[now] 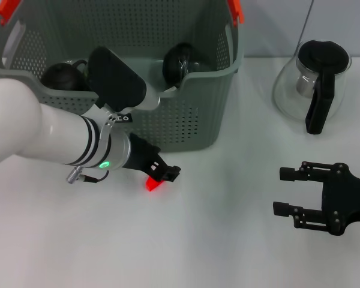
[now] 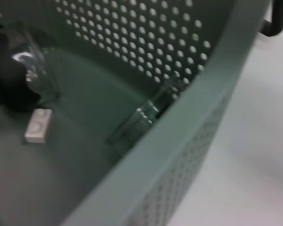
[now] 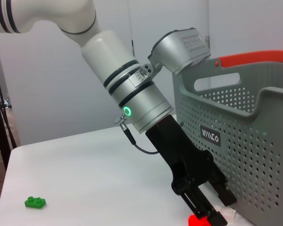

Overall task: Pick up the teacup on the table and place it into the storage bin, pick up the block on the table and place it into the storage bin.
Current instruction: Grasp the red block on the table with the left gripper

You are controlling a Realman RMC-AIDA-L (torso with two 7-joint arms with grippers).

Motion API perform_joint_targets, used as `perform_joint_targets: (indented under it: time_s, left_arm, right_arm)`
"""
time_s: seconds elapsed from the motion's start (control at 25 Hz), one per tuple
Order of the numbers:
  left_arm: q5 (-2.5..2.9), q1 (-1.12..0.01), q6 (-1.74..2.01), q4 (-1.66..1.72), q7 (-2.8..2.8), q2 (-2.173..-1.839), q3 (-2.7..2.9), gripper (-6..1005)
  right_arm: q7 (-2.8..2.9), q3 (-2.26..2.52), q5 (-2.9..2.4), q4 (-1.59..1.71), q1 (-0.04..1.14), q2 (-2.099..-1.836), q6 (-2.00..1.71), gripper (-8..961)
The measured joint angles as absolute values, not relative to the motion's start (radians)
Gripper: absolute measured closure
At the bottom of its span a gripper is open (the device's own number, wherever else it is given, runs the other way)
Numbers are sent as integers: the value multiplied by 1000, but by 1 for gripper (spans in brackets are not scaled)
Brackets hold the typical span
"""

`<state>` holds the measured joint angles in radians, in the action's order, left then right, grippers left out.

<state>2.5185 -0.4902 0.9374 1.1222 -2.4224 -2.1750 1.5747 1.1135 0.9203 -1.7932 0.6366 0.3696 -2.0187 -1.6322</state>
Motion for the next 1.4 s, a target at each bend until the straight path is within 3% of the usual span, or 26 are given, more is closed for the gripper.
perform_joint_targets:
  time_s: [1.0,1.4]
  left_arm:
    - [2541,-473,986,1129,-2436,-2174,1564,366]
    - [2544,-416,1268,1315,-2457,-2173,1539,365]
  right_arm:
    - [1114,920,-1818,632,368,-2018,-1639,254]
    - [1114,920,-1818,633,365,-2016,-1644,252]
